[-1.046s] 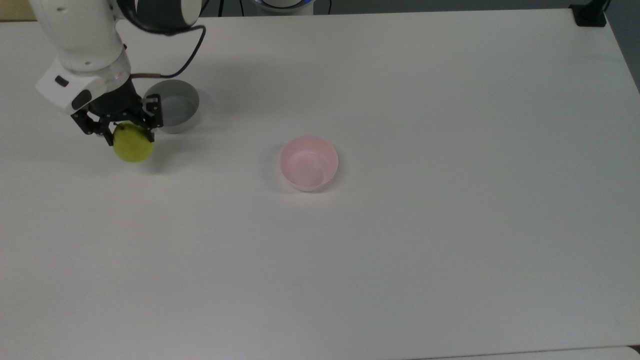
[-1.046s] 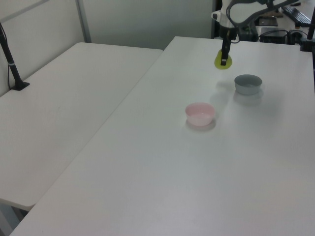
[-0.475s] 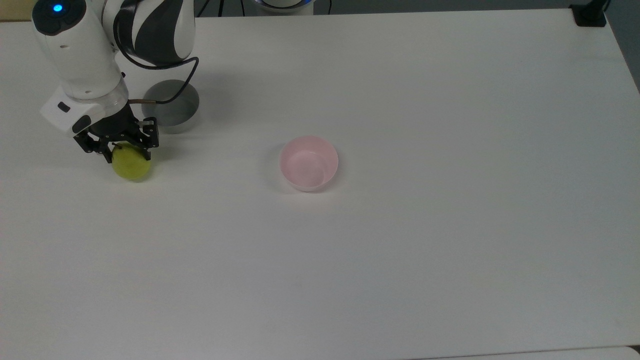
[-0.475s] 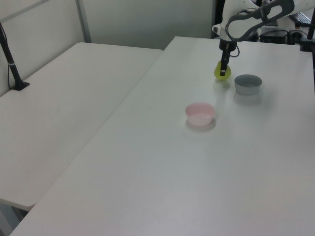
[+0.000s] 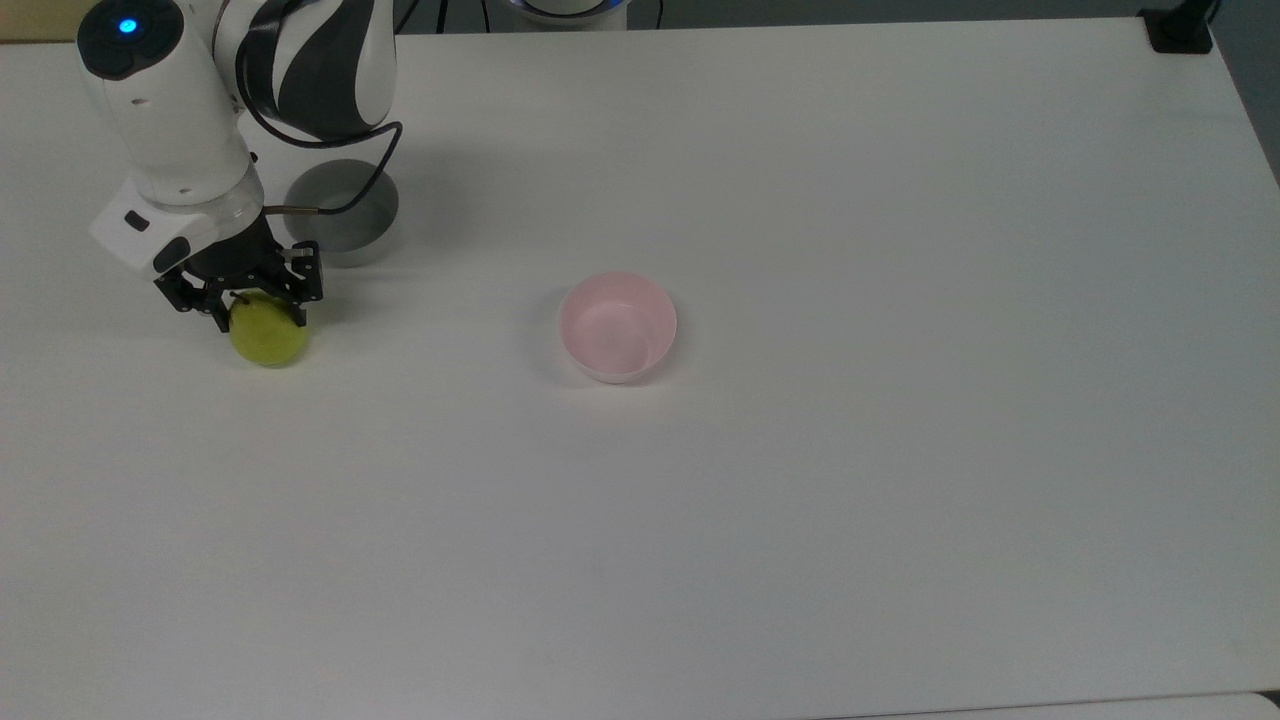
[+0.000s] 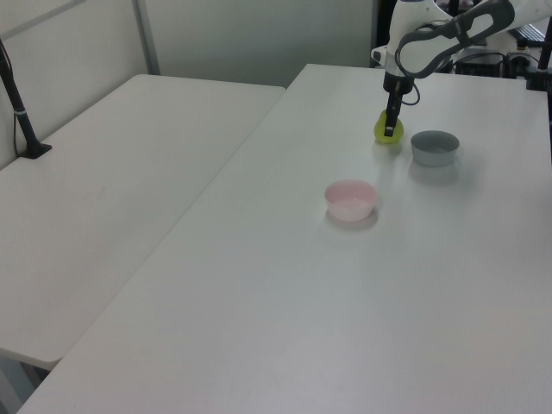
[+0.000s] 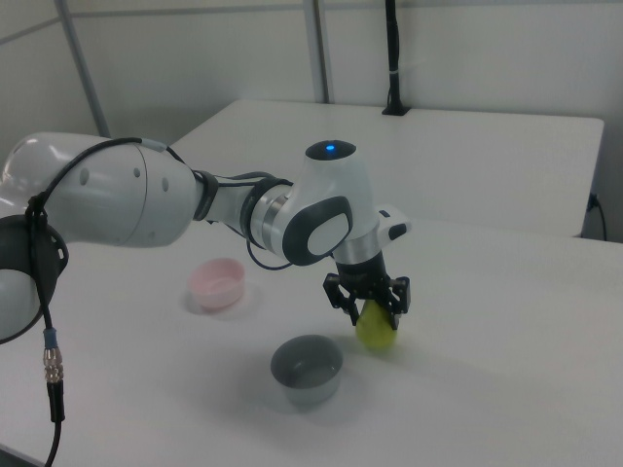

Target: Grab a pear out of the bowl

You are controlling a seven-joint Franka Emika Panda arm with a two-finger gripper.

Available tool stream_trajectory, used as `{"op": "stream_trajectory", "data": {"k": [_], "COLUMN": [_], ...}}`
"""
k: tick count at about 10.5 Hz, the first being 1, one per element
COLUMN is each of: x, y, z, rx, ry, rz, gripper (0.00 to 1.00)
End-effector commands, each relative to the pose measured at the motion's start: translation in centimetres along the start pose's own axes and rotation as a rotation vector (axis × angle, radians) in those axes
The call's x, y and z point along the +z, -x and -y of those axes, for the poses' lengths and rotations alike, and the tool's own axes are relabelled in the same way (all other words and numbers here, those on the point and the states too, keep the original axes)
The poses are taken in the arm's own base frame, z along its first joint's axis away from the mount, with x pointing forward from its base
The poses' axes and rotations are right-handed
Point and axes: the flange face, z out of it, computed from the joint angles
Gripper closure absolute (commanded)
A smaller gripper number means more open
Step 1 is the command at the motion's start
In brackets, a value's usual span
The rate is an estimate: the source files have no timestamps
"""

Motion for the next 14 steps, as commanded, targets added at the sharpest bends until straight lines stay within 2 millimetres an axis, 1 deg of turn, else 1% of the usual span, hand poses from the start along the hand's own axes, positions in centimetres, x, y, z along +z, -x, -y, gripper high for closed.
{"op": "stream_trajectory", "data": {"k": [1, 2, 4, 5, 6, 7, 8, 9, 10, 11, 12, 13, 14], "x": [-0.2, -0.9, -3.0, -4.6, -6.4, -8.8, -11.2, -14.3, -17.6, -20.3, -23.1, -25.3, -26.8], "y": [-0.1, -0.2, -0.5, -0.6, -0.5, -1.3, -1.1, -0.5, -0.2, 0.5, 1.3, 2.0, 2.6], "z": [0.5, 0.4, 0.5, 0.6, 1.1, 3.6, 4.9, 5.8, 7.7, 9.8, 11.3, 12.8, 14.5], "rx": [0.024, 0.055, 0.098, 0.107, 0.093, 0.053, 0.037, 0.049, 0.054, 0.083, 0.123, 0.126, 0.11], "ry": [0.009, 0.013, 0.025, 0.028, 0.029, 0.023, 0.02, 0.013, 0.007, -0.006, -0.011, -0.021, -0.029], "rz": [-0.016, -0.022, -0.046, -0.051, -0.036, -0.021, 0.002, 0.021, 0.039, 0.079, 0.098, 0.101, 0.123], "gripper": [0.0, 0.0, 0.0, 0.0, 0.0, 0.0, 0.0, 0.0, 0.0, 0.0, 0.0, 0.0, 0.0]}}
